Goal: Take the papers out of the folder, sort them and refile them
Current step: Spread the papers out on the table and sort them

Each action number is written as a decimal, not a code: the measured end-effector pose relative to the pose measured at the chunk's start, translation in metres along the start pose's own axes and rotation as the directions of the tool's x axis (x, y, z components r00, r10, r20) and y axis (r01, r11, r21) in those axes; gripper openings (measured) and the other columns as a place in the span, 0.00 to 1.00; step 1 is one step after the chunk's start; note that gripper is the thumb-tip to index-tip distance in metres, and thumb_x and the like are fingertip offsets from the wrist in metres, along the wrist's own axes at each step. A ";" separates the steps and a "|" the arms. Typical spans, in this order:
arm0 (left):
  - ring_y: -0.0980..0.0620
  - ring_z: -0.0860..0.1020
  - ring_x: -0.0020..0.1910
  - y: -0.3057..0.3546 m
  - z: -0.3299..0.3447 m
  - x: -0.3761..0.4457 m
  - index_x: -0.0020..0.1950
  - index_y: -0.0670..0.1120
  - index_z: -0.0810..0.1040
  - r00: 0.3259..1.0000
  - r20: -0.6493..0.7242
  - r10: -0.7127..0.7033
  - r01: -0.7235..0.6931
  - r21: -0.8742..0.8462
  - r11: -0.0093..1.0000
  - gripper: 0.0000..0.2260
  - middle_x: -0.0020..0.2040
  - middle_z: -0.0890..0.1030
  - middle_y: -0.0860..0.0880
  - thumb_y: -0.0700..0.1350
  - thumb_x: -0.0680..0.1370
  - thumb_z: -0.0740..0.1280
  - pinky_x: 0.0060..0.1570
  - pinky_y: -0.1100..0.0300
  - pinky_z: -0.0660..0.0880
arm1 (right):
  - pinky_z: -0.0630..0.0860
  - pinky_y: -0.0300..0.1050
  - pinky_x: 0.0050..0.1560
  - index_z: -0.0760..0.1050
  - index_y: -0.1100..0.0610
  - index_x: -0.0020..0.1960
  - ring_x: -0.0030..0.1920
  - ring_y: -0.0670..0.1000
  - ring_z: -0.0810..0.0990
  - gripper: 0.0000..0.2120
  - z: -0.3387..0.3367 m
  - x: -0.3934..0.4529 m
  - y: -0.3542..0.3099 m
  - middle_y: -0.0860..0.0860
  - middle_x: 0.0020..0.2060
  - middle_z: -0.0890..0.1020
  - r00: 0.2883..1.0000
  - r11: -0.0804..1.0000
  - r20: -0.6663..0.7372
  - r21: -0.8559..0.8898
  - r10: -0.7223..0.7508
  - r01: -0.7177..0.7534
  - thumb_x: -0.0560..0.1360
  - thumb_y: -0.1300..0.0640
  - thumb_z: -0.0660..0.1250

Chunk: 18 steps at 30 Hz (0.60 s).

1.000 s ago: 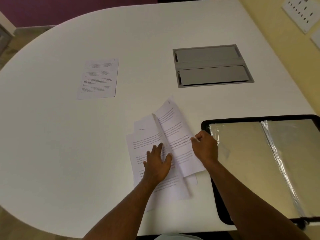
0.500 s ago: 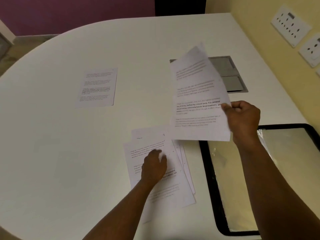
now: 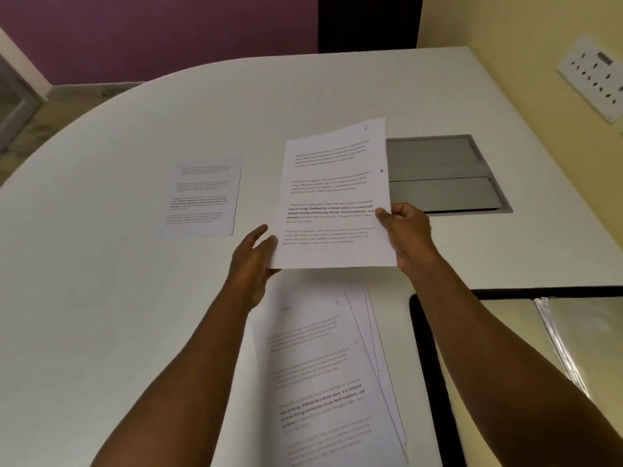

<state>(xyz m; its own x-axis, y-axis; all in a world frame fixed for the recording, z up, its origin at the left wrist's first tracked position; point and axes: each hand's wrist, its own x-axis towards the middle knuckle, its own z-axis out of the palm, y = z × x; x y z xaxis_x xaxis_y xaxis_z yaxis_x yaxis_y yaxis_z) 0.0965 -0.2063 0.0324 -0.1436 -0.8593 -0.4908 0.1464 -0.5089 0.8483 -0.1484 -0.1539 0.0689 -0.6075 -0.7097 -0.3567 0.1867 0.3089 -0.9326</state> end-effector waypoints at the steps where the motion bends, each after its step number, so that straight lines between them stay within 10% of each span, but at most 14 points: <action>1: 0.48 0.79 0.57 0.004 -0.002 0.009 0.69 0.52 0.72 1.000 -0.004 0.021 -0.020 0.033 0.999 0.19 0.55 0.83 0.49 0.41 0.79 0.66 0.49 0.54 0.78 | 0.81 0.44 0.42 0.76 0.59 0.50 0.41 0.49 0.82 0.04 0.010 0.010 0.001 0.52 0.43 0.83 1.000 1.000 0.009 -0.010 0.000 0.000 0.76 0.60 0.70; 10: 0.52 0.79 0.50 0.010 -0.024 0.110 0.62 0.52 0.79 0.960 -0.154 0.234 -0.172 0.336 0.926 0.17 0.50 0.81 0.48 0.36 0.77 0.67 0.53 0.59 0.76 | 0.82 0.50 0.47 0.76 0.55 0.46 0.45 0.52 0.84 0.05 0.092 0.093 0.031 0.53 0.47 0.84 1.000 0.990 0.026 -0.139 -0.003 0.006 0.74 0.59 0.72; 18: 0.54 0.76 0.44 0.004 -0.040 0.178 0.62 0.50 0.79 0.915 -0.176 0.362 -0.167 0.651 0.740 0.15 0.54 0.81 0.50 0.38 0.77 0.66 0.51 0.62 0.72 | 0.71 0.30 0.35 0.75 0.56 0.54 0.43 0.46 0.79 0.10 0.143 0.143 0.060 0.48 0.45 0.81 0.993 0.939 0.057 -0.324 -0.102 0.115 0.75 0.57 0.72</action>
<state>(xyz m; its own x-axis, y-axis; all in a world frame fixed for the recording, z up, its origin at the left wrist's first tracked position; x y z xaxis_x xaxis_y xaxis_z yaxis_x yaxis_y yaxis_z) 0.1110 -0.3632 -0.0597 0.0942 -0.9796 -0.1775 -0.5050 -0.2006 0.8395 -0.1140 -0.3278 -0.0458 -0.5782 -0.7725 -0.2624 -0.1446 0.4136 -0.8989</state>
